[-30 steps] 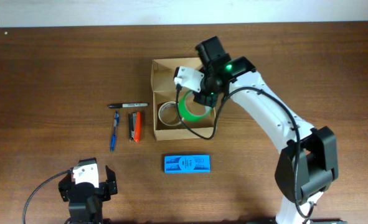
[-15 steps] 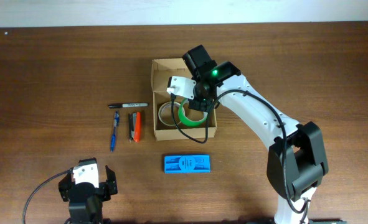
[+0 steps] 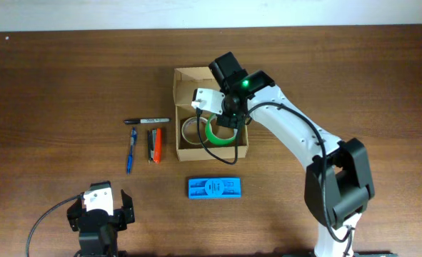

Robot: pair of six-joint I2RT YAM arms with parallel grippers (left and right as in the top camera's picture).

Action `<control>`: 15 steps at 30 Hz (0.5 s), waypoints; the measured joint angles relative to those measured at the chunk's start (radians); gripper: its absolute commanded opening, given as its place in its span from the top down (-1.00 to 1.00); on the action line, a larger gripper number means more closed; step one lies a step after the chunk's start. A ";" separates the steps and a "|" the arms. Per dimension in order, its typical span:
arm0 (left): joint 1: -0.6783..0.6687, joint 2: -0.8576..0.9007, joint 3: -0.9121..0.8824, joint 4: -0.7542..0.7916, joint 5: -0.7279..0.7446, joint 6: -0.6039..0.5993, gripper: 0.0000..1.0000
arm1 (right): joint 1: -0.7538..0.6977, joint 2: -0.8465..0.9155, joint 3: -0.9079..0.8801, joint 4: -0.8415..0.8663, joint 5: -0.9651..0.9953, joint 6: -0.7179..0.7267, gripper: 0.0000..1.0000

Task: Pack container
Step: 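Grasp the green tape roll rim and lower it into the box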

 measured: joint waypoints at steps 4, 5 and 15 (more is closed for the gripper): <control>0.000 0.000 0.000 0.000 0.000 0.000 -0.99 | 0.000 0.035 0.000 -0.002 0.000 -0.001 0.93; 0.000 0.000 0.000 0.000 0.000 0.000 -0.99 | 0.000 0.042 0.000 -0.003 0.000 -0.001 0.93; 0.000 0.000 0.000 0.000 0.000 0.000 -0.99 | 0.000 0.050 0.000 -0.003 0.000 0.000 0.93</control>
